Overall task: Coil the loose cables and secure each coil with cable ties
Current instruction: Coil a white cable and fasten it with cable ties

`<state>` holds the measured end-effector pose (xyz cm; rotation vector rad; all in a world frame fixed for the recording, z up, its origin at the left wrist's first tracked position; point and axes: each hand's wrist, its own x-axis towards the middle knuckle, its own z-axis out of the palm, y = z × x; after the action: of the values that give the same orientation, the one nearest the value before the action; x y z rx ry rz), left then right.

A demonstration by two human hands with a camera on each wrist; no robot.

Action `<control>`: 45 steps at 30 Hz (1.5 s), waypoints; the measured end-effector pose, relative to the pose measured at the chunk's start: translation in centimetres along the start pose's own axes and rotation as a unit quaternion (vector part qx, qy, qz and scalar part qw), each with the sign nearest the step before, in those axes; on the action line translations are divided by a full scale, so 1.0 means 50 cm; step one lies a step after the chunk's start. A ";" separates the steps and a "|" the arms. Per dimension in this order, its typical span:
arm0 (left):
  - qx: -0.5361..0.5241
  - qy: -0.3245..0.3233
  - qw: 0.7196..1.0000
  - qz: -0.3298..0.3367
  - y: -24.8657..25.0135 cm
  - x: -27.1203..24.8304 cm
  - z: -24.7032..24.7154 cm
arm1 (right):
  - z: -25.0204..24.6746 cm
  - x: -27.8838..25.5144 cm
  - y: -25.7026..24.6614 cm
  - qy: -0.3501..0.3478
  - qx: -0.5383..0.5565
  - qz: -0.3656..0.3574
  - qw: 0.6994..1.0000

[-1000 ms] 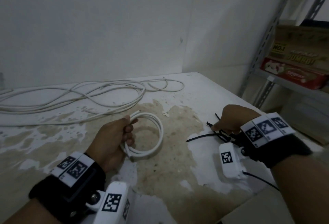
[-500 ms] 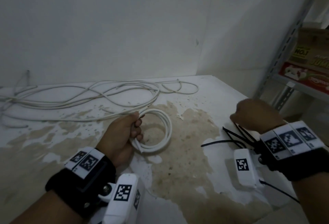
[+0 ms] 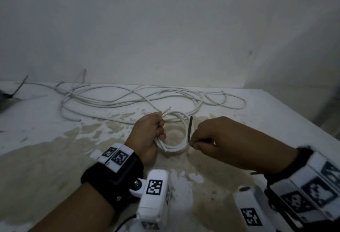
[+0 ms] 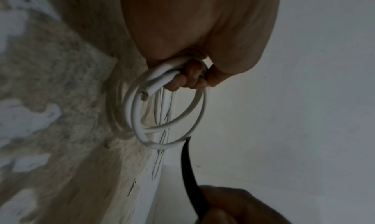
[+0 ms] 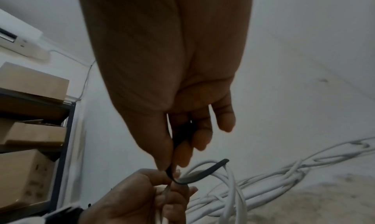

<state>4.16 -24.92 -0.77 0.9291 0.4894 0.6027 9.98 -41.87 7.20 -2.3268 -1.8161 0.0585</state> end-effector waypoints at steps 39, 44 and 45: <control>0.231 0.006 0.969 0.087 0.047 0.004 -0.023 | 0.127 0.167 -0.012 0.320 0.369 0.095 0.867; 0.274 0.015 0.953 0.131 0.045 -0.003 -0.017 | 0.126 0.154 -0.021 0.356 0.414 0.092 0.833; 0.286 0.019 0.947 0.145 0.044 -0.005 -0.016 | 0.125 0.151 -0.022 0.365 0.417 0.091 0.827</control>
<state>2.89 -23.62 0.73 1.5634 0.5814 0.7619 9.90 -33.56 1.89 -1.5417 -0.9005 -0.0133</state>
